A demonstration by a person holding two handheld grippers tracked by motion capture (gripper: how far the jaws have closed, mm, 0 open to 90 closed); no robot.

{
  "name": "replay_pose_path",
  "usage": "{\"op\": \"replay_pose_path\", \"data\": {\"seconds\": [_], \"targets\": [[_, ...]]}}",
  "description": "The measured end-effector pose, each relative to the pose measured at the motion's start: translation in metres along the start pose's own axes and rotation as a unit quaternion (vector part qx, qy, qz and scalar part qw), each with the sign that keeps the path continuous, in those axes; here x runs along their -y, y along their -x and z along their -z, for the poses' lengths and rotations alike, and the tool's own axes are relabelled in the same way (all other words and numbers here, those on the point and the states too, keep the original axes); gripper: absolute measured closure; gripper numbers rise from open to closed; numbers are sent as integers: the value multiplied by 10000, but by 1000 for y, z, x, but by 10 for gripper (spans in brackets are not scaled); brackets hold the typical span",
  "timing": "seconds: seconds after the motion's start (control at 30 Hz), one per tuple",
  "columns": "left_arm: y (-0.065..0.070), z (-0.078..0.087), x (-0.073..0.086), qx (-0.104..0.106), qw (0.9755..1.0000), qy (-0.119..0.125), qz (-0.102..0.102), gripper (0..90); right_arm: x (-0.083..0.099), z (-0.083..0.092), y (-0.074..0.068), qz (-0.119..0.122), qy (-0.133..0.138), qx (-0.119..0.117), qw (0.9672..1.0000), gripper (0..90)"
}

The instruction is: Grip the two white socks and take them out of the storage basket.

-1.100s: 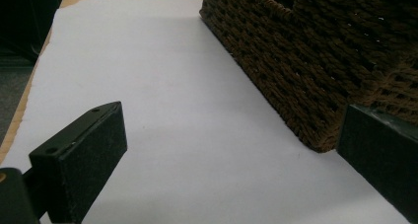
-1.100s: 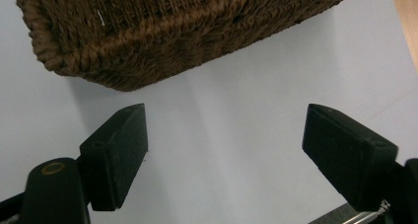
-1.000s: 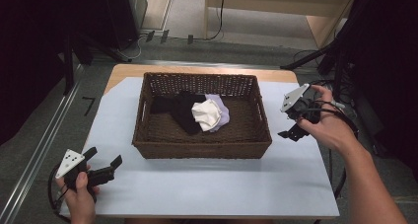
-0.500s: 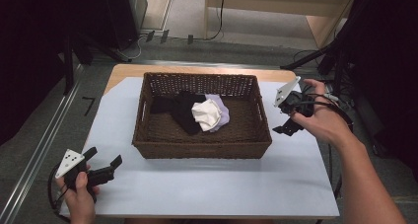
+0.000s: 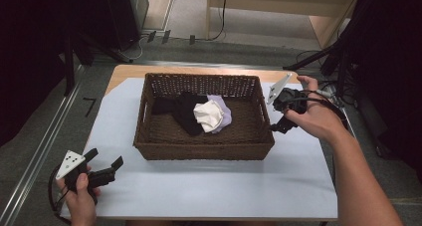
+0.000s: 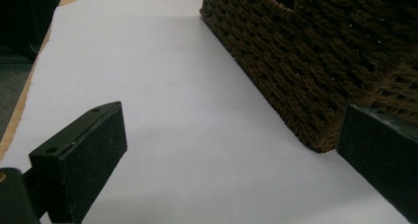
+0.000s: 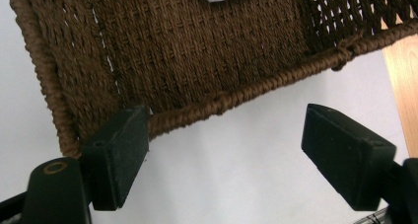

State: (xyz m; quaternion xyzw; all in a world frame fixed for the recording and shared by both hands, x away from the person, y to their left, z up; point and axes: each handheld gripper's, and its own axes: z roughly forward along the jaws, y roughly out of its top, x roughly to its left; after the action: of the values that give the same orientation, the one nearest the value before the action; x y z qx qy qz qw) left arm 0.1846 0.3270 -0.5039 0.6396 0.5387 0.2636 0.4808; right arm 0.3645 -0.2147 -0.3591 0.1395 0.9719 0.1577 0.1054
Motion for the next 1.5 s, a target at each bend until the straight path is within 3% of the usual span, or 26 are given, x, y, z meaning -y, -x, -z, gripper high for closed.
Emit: {"op": "replay_pose_path", "data": {"seconds": [0.53, 0.9, 1.5], "targets": [[-1, 0, 0, 15, 10000, -13, 18, 0, -25, -12, -1, 169, -68, -114, 9998, 184], [-1, 0, 0, 26, 10000, -12, 25, 1, -46, -33, -6, 285, -121, -217, 9993, 183], [-1, 0, 0, 27, 10000, -14, 21, 0, -76, -70, -9, 122, -148, -336, 9993, 181]]}}
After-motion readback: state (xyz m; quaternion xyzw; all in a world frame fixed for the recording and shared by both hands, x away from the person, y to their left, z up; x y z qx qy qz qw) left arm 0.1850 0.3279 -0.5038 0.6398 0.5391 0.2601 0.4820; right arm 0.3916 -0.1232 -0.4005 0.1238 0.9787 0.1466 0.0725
